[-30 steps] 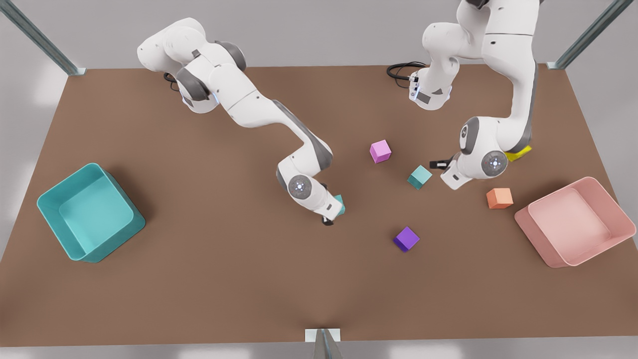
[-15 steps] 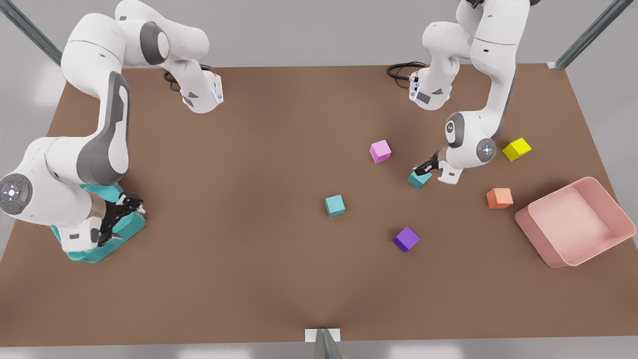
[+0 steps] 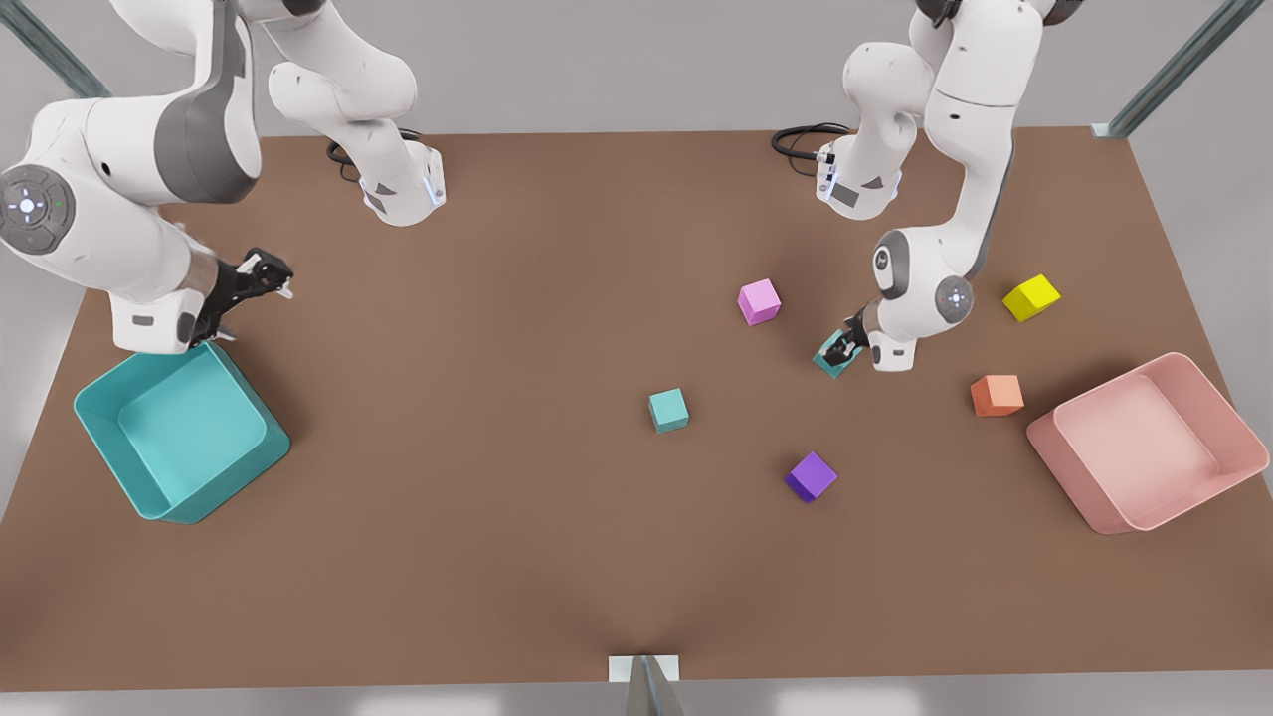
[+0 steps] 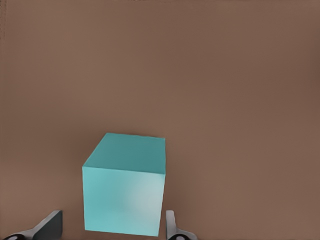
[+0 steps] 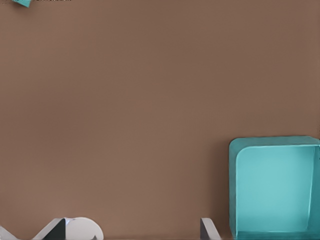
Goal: Stack the two blue cubes on top of each other
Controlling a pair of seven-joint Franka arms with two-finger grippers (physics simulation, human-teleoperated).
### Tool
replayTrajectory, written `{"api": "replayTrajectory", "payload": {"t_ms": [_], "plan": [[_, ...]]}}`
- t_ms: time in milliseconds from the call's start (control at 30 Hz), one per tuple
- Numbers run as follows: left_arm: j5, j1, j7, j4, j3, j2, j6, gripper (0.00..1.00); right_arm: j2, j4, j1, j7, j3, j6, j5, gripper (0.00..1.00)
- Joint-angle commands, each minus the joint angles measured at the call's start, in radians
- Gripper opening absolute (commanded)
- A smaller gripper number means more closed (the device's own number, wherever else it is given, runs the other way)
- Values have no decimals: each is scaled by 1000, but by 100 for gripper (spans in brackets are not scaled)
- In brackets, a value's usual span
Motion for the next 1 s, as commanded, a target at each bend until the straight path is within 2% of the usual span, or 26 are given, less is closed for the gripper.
{"api": "replayTrajectory", "payload": {"t_ms": [0, 400, 467, 533, 633, 667, 700, 967], "plan": [[2, 0, -115, 0, 0, 11, 17, 100, 4, -3, -2, 275, 0, 26, -8, 100], [-15, -9, -87, 3, -2, 75, 78, 98, 16, -8, 1, 286, 3, 26, -8, 100], [-15, -9, -87, 3, -2, 82, 78, 96, 18, -8, 1, 284, 3, 23, -8, 100], [-15, -9, -87, 3, -2, 88, 78, 88, 21, -8, 1, 284, 3, 23, -8, 100], [-15, -9, -87, 5, -9, 109, 106, 85, 25, -8, 1, 286, 3, 24, -8, 100], [-15, -11, -87, 6, -9, 111, 107, 80, 25, -8, 1, 286, 3, 23, -8, 100], [-15, -12, -87, 8, -9, 109, 107, 69, 25, -9, 3, 286, 3, 23, -6, 100], [-5, -4, -86, 19, -29, 80, 103, 66, 28, -9, 4, 286, 3, 20, -8, 100]]}}
